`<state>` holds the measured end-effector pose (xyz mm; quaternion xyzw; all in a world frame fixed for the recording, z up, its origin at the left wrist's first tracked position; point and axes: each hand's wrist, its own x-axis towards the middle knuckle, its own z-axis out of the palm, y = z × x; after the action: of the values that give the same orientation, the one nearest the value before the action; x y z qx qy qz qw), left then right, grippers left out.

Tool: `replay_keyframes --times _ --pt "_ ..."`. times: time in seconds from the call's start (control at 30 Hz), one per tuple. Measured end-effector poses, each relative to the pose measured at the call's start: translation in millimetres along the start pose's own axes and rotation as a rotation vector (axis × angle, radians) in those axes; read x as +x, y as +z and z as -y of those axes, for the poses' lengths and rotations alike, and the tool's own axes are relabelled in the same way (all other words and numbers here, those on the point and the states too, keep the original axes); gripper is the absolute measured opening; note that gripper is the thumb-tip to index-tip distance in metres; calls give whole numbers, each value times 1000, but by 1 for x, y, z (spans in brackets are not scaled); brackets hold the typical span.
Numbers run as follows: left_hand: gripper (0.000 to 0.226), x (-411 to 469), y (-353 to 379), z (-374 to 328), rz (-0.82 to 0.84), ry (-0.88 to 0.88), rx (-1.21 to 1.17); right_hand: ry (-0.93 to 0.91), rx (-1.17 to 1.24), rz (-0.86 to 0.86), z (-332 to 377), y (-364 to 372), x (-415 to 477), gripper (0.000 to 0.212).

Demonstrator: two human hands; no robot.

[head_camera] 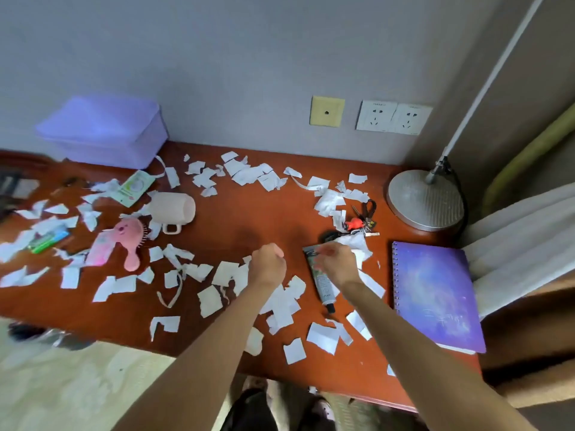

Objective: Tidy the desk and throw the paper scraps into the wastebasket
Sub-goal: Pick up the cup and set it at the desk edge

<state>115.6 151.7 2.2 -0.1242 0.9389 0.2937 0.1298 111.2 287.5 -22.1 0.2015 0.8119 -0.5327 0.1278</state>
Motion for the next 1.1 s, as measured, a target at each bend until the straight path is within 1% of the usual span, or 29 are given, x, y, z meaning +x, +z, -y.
replay_keyframes --times 0.1,0.27,0.33,0.4,0.47,0.53,0.57,0.6,0.67,0.7,0.77,0.8,0.97,1.03,1.1 --pt "33 10 -30 29 -38 -63 -36 -8 2 81 23 38 -3 18" --pt "34 46 -81 97 -83 -186 -66 -42 -106 195 63 111 6 20" --pt "35 70 -103 131 -92 -234 -104 -100 -174 211 83 149 15 24" --pt "31 95 -128 162 -71 -283 -143 -189 -266 187 107 189 26 32" --pt "23 125 -150 191 -24 -307 -204 -240 -355 166 133 229 37 45" --pt "38 151 -164 214 43 -311 -278 -286 -468 190 159 261 50 60" --pt "42 163 -170 222 74 -312 -323 -305 -536 209 170 273 57 68" --pt "43 171 -175 225 124 -326 -371 -316 -610 231 179 281 64 74" --pt "41 186 -175 232 206 -295 -380 -311 -726 270 192 293 77 81" --pt "37 191 -175 234 238 -276 -367 -303 -767 288 195 297 81 82" --pt "17 202 -167 238 282 -259 -382 -304 -854 324 197 307 88 81" --pt "16 204 -165 239 299 -257 -393 -312 -896 335 197 311 91 81" --pt "25 216 -157 249 278 -271 -472 -394 -1097 334 193 328 104 92" --pt "27 213 -160 246 289 -267 -479 -419 -1096 308 187 328 105 94" --pt "29 211 -160 245 311 -258 -469 -405 -1033 279 182 324 102 96"
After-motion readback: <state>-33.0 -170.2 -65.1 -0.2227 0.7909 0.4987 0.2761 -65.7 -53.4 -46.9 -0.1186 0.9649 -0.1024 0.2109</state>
